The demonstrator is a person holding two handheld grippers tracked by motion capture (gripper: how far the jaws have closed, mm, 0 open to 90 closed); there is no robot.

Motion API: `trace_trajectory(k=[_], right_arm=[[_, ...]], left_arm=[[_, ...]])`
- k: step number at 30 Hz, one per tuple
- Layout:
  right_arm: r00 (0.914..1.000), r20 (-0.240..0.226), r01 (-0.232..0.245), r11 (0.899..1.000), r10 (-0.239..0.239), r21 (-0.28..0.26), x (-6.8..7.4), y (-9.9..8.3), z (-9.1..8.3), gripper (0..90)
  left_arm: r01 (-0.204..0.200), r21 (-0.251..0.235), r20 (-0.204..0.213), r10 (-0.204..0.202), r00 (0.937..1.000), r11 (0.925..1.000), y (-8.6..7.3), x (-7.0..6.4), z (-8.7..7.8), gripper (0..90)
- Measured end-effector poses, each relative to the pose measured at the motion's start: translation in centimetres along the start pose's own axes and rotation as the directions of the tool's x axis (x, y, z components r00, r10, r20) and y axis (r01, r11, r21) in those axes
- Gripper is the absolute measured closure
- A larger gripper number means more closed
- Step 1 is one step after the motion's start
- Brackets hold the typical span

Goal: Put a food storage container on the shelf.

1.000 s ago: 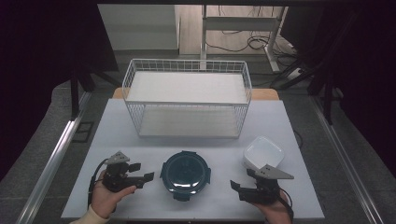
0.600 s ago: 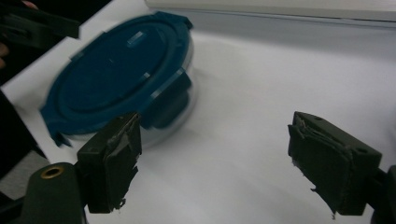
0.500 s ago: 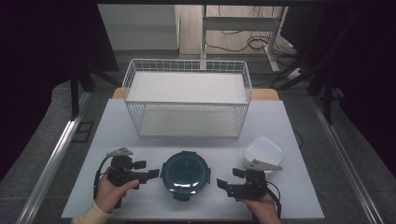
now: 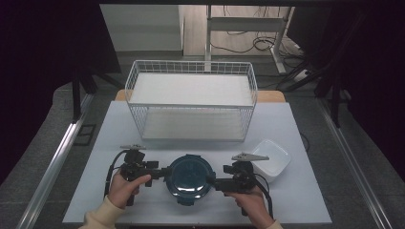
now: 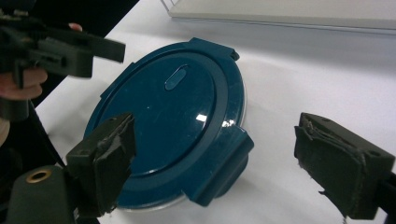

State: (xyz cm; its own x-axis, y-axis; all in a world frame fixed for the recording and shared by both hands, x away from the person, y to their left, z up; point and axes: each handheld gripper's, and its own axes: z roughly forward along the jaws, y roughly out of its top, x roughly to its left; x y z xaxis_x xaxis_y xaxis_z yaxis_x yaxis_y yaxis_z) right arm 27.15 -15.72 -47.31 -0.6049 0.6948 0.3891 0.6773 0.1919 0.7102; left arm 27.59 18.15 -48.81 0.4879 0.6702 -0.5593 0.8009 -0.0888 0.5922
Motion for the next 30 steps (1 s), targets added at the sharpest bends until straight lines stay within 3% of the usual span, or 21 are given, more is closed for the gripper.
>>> trace_trajectory(k=[3, 4, 6, 13, 16, 20, 22, 26, 29, 30], right_arm=[[0.9998, -0.002, -0.021, 0.999, 0.021, 0.025, -0.1, -0.4, 0.4, 11.6], [0.9987, -0.013, -0.048, 0.998, 0.048, 0.032, -0.3, -0.6, 0.6, 11.6], [0.9976, -0.019, -0.066, 0.997, 0.067, 0.036, -0.4, -0.8, 0.6, 11.6], [0.9936, -0.035, -0.106, 0.993, 0.107, 0.050, -0.6, -1.1, 1.4, 11.6], [0.9926, -0.041, -0.112, 0.992, 0.114, 0.063, -0.5, -1.2, 1.9, 11.6], [0.9890, -0.048, -0.136, 0.988, 0.140, 0.071, -0.4, -1.4, 2.4, 11.9], [0.9835, -0.065, -0.164, 0.983, 0.169, 0.077, -0.4, -1.5, 2.9, 12.3], [0.9782, -0.070, -0.189, 0.978, 0.195, 0.090, -0.5, -1.7, 3.4, 12.8], [0.9745, -0.080, -0.202, 0.975, 0.210, 0.095, -0.5, -1.8, 3.6, 13.8], [0.9745, -0.080, -0.202, 0.975, 0.210, 0.095, -0.5, -1.8, 3.6, 13.8]], left_arm=[[0.004, 0.003, -0.003, -0.004, 1.0000, 1.0000, -0.2, -0.3, 0.0, 14.3], [0.005, 0.004, 0.001, -0.005, 1.0000, 1.0000, -0.3, -0.4, -0.1, 13.5], [0.033, 0.003, 0.030, -0.033, 0.9990, 0.9995, -0.5, -0.3, 0.0, 13.0], [0.044, 0.022, 0.016, -0.044, 0.9989, 0.9988, -0.9, 0.1, 0.7, 13.2], [0.052, 0.029, 0.045, -0.053, 0.9976, 0.9982, -0.9, 0.1, 1.2, 13.5], [0.048, 0.040, 0.050, -0.050, 0.9975, 0.9981, -1.0, -0.1, 1.5, 15.6], [0.062, 0.045, 0.073, -0.065, 0.9951, 0.9970, -1.0, 0.0, 1.8, 16.1], [0.067, 0.055, 0.069, -0.071, 0.9951, 0.9962, -1.0, 0.1, 2.2, 16.2], [0.121, 0.066, 0.117, -0.128, 0.9848, 0.9904, -1.2, 0.5, 2.7, 16.2], [0.121, 0.066, 0.117, -0.128, 0.9848, 0.9904, -1.2, 0.5, 2.7, 16.2]])
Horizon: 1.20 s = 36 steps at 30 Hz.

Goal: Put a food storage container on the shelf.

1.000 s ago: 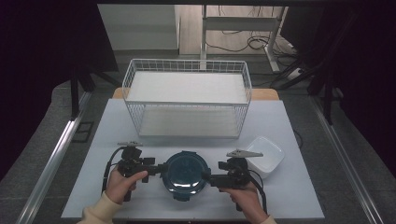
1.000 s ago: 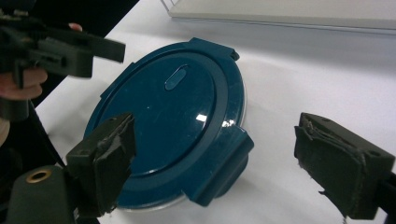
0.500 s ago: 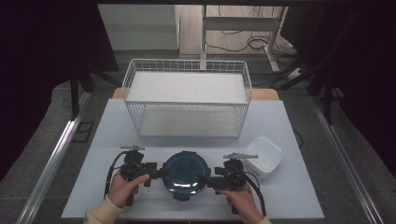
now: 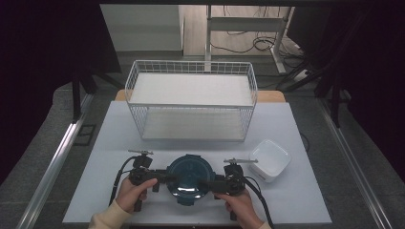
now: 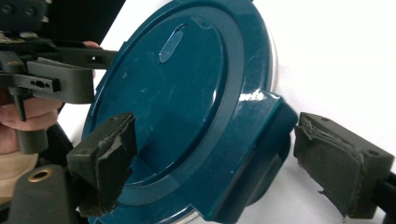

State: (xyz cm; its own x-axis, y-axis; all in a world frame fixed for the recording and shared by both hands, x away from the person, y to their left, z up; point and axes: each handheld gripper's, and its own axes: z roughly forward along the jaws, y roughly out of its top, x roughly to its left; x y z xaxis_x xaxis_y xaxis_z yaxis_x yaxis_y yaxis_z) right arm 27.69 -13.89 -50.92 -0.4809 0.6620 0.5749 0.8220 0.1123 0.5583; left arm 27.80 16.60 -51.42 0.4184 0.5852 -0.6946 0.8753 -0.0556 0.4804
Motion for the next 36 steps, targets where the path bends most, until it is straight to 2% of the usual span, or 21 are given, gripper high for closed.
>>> trace_trajectory(k=[4, 5, 7, 10, 11, 12, 13, 15, 16, 19, 24, 25, 36], right_arm=[[0.9992, -0.019, -0.036, 0.999, 0.036, 0.004, -0.1, -0.2, 0.1, 16.2], [0.9964, -0.049, -0.069, 0.997, 0.070, 0.017, -0.2, -0.3, 0.2, 19.2], [0.9955, -0.049, -0.080, 0.997, 0.081, 0.016, -0.2, -0.3, 0.2, 20.4], [0.9945, -0.050, -0.091, 0.996, 0.092, 0.015, -0.3, -0.3, 0.0, 23.3], [0.9903, -0.065, -0.122, 0.992, 0.123, 0.009, -0.7, -0.3, -0.1, 26.4], [0.9903, -0.065, -0.122, 0.992, 0.123, 0.009, -0.7, -0.3, -0.1, 26.4], [0.9873, -0.074, -0.141, 0.990, 0.141, 0.007, -0.8, -0.3, -0.2, 27.6], [0.9874, -0.073, -0.140, 0.990, 0.140, 0.006, -0.8, -0.3, -0.2, 27.7], [0.9875, -0.074, -0.139, 0.990, 0.139, 0.006, -0.8, -0.3, -0.3, 27.8], [0.9879, -0.075, -0.136, 0.991, 0.136, 0.006, -0.9, -0.3, -0.3, 28.5], [0.9875, -0.079, -0.137, 0.991, 0.136, 0.001, -1.0, -0.2, -0.3, 30.1], [0.9847, -0.082, -0.154, 0.988, 0.154, 0.001, -1.0, -0.2, -0.4, 31.6], [0.9818, -0.071, -0.179, 0.983, 0.176, -0.037, -0.3, -0.5, -1.1, 37.9]], left_arm=[[0.009, 0.018, 0.005, -0.009, 0.9999, 0.9998, -0.2, 0.0, 0.4, 18.3], [0.009, 0.023, -0.004, -0.009, 1.0000, 0.9997, -0.2, -0.1, 0.5, 18.9], [0.010, 0.022, -0.018, -0.009, 0.9998, 0.9997, -0.3, -0.1, 0.5, 21.4], [0.018, 0.019, -0.015, -0.018, 0.9997, 0.9997, -0.3, 0.0, 0.5, 23.1], [0.027, 0.019, -0.011, -0.027, 0.9996, 0.9995, -0.3, 0.0, 0.5, 23.4], [0.027, 0.019, -0.011, -0.027, 0.9996, 0.9995, -0.3, 0.0, 0.5, 23.6], [0.045, 0.017, 0.005, -0.045, 0.9990, 0.9988, -0.3, 0.3, 0.6, 24.1], [0.089, 0.028, 0.039, -0.090, 0.9952, 0.9957, -0.4, 0.6, 0.9, 24.5], [0.093, 0.032, 0.043, -0.094, 0.9946, 0.9951, -0.4, 0.7, 1.0, 22.8], [0.083, 0.030, 0.027, -0.084, 0.9961, 0.9961, -0.4, 0.4, 0.8, 23.7], [0.102, 0.026, 0.027, -0.103, 0.9943, 0.9944, -0.5, 0.4, 0.7, 25.7], [0.111, 0.019, 0.025, -0.111, 0.9934, 0.9936, -0.6, 0.4, 0.6, 26.4], [0.110, -0.020, 0.013, -0.110, 0.9939, 0.9937, -1.2, -0.4, -0.3, 32.5]])
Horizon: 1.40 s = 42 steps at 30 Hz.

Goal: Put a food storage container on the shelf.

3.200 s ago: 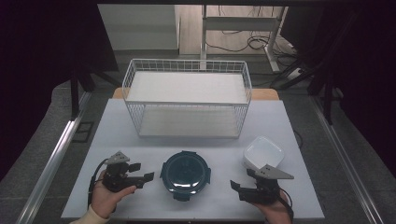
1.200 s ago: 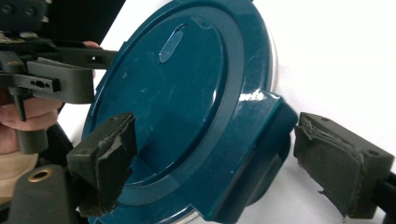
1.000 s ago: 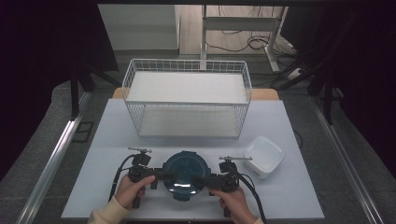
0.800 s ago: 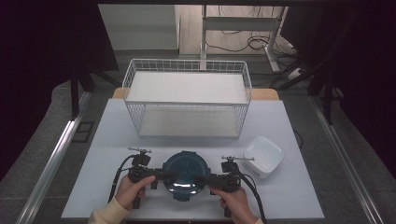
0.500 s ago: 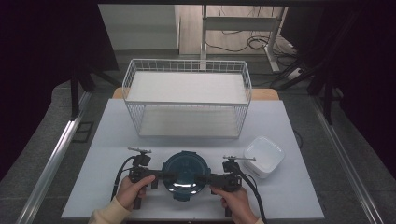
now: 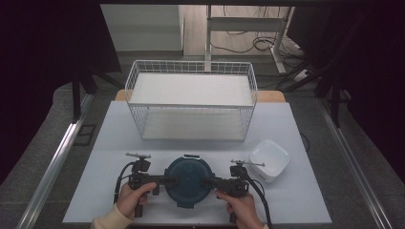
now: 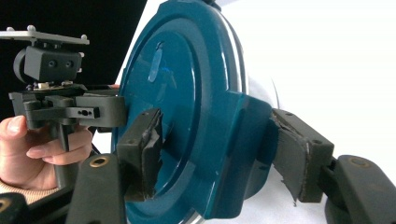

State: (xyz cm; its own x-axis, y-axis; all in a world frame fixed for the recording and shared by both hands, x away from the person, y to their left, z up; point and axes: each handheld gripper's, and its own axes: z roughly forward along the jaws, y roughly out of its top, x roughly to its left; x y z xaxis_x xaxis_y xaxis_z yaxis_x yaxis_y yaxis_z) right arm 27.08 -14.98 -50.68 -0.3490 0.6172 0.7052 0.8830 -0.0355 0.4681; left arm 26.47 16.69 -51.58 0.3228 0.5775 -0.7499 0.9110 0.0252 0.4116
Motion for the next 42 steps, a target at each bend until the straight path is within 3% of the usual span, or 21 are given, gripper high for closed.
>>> trace_trajectory(k=[9, 18, 42], right_arm=[[0.9999, 0.001, -0.013, 0.999, 0.013, -0.032, 0.3, -0.2, -0.3, 40.5], [0.9998, 0.008, 0.017, 0.999, -0.017, -0.052, 0.6, -0.1, -0.5, 42.0], [0.9923, 0.016, 0.124, 0.989, -0.123, -0.079, 2.0, 0.2, -1.6, 42.5]], left_arm=[[0.009, -0.007, 0.002, -0.009, 1.0000, 0.9999, -0.1, -0.1, -0.3, 34.2], [0.005, -0.009, 0.002, -0.005, 1.0000, 1.0000, -0.1, -0.2, -0.5, 35.3], [-0.057, -0.033, 0.006, 0.057, 0.9983, 0.9978, 0.1, -1.4, -1.2, 36.0]])
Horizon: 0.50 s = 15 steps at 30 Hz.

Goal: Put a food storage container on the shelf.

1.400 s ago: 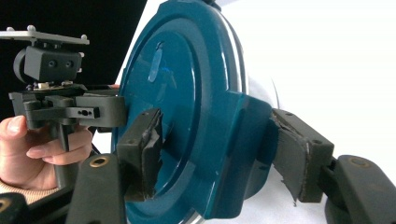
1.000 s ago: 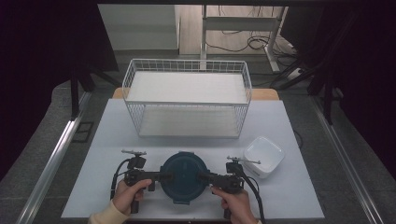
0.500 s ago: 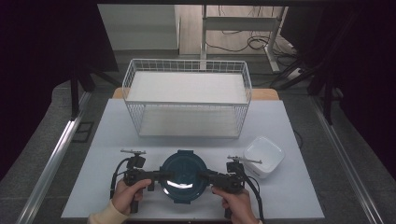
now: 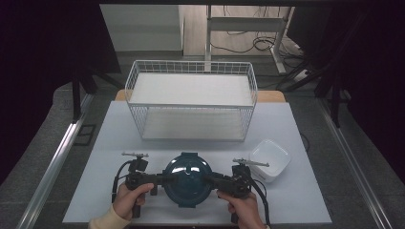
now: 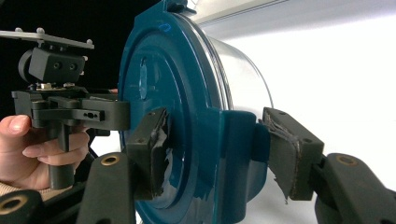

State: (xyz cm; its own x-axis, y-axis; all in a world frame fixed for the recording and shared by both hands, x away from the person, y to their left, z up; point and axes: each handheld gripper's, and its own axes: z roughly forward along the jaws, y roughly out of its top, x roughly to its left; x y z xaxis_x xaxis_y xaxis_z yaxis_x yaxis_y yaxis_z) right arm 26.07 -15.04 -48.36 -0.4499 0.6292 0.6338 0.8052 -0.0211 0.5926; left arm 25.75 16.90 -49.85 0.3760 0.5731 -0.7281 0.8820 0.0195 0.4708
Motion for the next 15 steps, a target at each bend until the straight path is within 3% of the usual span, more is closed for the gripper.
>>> trace_trajectory(k=[15], right_arm=[[0.9987, -0.010, 0.050, 0.999, -0.050, -0.022, 1.1, 1.2, -0.9, 42.6]], left_arm=[[-0.030, -0.043, -0.003, 0.030, 0.9995, 0.9986, 0.8, -1.5, -0.9, 36.2]])
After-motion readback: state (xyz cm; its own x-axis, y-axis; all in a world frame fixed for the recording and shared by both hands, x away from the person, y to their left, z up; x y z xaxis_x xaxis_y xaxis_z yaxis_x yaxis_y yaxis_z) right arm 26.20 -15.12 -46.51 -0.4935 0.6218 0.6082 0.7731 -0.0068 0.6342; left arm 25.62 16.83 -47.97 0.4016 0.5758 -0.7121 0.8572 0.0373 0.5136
